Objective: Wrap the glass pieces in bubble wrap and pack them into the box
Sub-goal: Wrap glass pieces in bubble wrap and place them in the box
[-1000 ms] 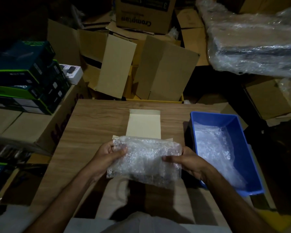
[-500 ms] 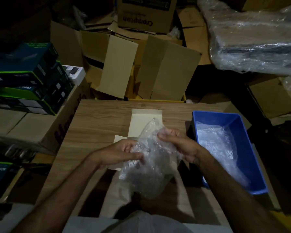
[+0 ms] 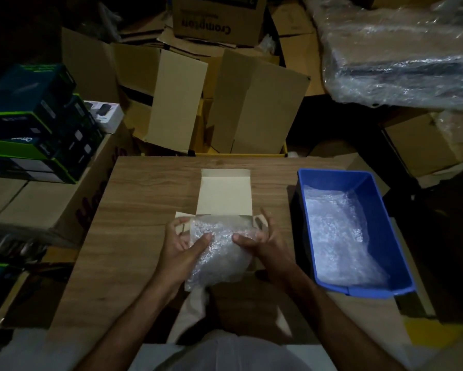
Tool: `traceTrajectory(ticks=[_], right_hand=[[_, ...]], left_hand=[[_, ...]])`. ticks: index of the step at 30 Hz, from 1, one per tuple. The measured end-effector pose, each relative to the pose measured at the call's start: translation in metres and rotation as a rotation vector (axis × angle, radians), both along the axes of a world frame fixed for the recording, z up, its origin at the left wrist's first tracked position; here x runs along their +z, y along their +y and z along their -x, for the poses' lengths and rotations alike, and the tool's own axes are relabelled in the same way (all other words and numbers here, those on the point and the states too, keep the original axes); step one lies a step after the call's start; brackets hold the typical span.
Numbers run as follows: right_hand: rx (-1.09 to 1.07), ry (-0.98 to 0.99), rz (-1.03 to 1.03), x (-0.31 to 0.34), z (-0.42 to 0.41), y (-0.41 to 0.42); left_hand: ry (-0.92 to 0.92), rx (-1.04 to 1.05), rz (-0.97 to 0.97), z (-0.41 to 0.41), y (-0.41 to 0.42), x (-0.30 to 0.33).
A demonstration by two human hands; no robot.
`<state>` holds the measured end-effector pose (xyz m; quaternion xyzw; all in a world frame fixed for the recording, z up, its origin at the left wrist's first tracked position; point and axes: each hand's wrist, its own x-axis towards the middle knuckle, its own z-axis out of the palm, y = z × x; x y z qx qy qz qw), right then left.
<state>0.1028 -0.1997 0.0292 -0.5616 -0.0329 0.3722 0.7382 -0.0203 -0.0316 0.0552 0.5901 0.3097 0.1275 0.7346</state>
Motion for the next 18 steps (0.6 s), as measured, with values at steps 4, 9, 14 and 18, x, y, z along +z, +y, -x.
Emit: traceTrajectory(ticks=[4,9,14,18], right_hand=[[0.112,-0.235,-0.074,0.006,-0.005,-0.006],[0.257,-0.472,0.208,0.026,-0.013,-0.004],[0.318,-0.596,0.299,0.041,-0.025,-0.003],[0.363,-0.311,0.110,0.043,-0.027,-0.015]], left_hand=[[0.013,-0.247,-0.159,0.005,0.018,0.019],[0.196,-0.426,-0.437,-0.005,0.035,0.044],[0.183,-0.480,-0.830,-0.007,0.044,0.047],[0.132,-0.525,-0.365,-0.005,0.040,0.046]])
